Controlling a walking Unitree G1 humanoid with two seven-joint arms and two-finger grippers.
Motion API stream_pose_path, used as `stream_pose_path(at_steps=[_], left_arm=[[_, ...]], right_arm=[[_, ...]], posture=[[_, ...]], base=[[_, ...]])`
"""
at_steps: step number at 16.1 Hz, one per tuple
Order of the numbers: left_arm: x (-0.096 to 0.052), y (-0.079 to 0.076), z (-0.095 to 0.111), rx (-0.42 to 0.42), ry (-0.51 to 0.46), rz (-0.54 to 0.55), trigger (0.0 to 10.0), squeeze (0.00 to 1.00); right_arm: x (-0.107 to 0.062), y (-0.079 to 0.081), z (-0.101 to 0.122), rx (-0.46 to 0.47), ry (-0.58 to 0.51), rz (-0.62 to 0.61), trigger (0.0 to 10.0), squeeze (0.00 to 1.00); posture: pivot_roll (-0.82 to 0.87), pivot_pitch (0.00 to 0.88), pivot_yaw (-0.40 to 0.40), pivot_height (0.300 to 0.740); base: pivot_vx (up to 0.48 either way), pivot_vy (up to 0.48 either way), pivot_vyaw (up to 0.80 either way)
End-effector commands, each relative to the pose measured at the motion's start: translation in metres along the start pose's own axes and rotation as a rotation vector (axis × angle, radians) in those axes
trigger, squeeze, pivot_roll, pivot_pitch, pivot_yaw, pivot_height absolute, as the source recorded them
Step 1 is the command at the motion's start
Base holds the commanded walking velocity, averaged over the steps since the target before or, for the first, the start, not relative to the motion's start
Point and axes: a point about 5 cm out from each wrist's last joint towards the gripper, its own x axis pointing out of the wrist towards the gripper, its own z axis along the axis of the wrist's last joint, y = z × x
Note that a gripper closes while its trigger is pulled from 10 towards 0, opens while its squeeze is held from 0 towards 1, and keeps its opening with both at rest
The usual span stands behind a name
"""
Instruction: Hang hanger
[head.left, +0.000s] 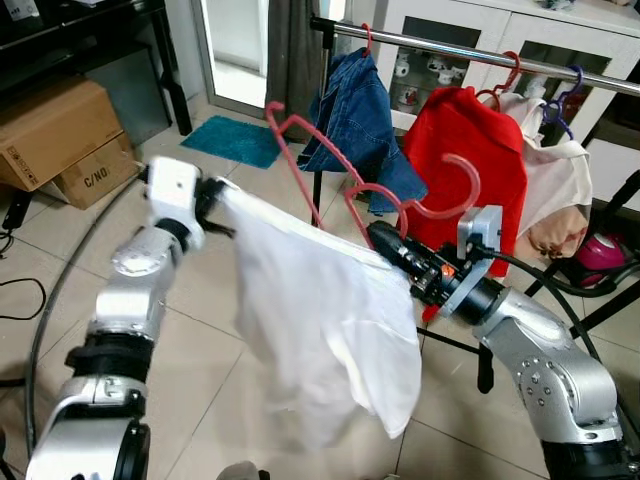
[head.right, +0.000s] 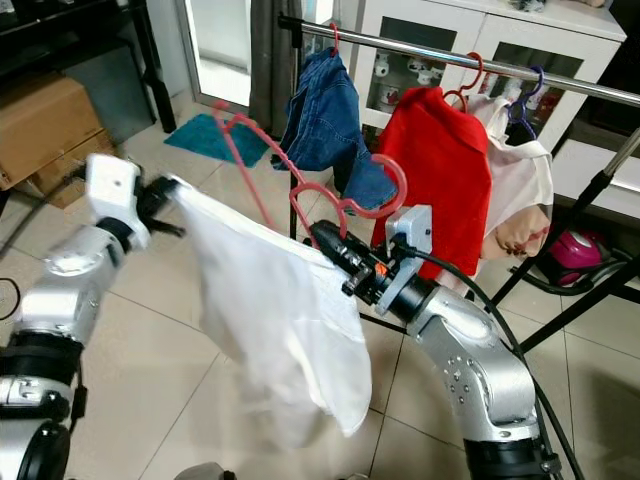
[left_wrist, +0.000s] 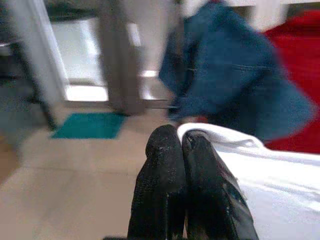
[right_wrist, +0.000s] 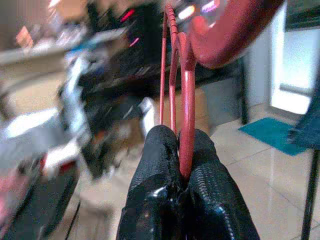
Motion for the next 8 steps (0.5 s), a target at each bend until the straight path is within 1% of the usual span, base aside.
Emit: stream_pose_path(at_steps=[1,2,3,4,5,6,7,8], left_arm=[[0.004,-0.02,0.005,-0.003,-0.017,-0.124,0.0,0.0],[0.0,-0.06,0.006,-0.022,-0.028,-0.388,0.0,0.0],[-0.005,-0.077,0.009,-0.034,-0.039,-0.519,0.0,0.0],[-0.018,-0.099,0.014,-0.054,-0.047,-0.723,0.0,0.0],[-0.024,-0.105,0.016,-0.067,-0.044,-0.79,0.0,0.0],[-0.033,-0.109,0.017,-0.086,-0.028,-0.869,0.0,0.0],[-0.035,-0.109,0.016,-0.086,-0.02,-0.882,0.0,0.0],[-0.036,-0.106,0.015,-0.077,-0.02,-0.851,0.0,0.0]], right_arm=[[0.002,-0.004,0.008,0.006,-0.042,-0.041,0.0,0.0],[0.013,-0.009,0.007,0.018,-0.078,-0.154,0.0,0.0],[0.017,-0.015,0.005,0.02,-0.084,-0.229,0.0,0.0],[0.019,-0.028,0.004,0.017,-0.097,-0.374,0.0,0.0],[0.018,-0.036,0.004,0.019,-0.105,-0.436,0.0,0.0],[0.015,-0.049,0.007,0.015,-0.131,-0.533,0.0,0.0],[0.013,-0.055,0.009,0.017,-0.143,-0.573,0.0,0.0],[0.01,-0.059,0.01,0.003,-0.14,-0.601,0.0,0.0]], posture=[[-0.05,0.0,-0.034,0.74],[-0.05,0.0,-0.032,0.74],[-0.05,0.0,-0.031,0.74],[-0.05,0.0,-0.031,0.74],[-0.05,0.0,-0.028,0.74],[-0.05,0.0,-0.026,0.74],[-0.05,0.0,-0.026,0.74],[-0.05,0.0,-0.026,0.74]], base=[[0.0,0.0,0.0],[0.0,0.0,0.0],[0.0,0.0,0.0],[0.0,0.0,0.0],[0.0,0.0,0.0],[0.0,0.0,0.0],[0.0,0.0,0.0],[0.0,0.0,0.0]])
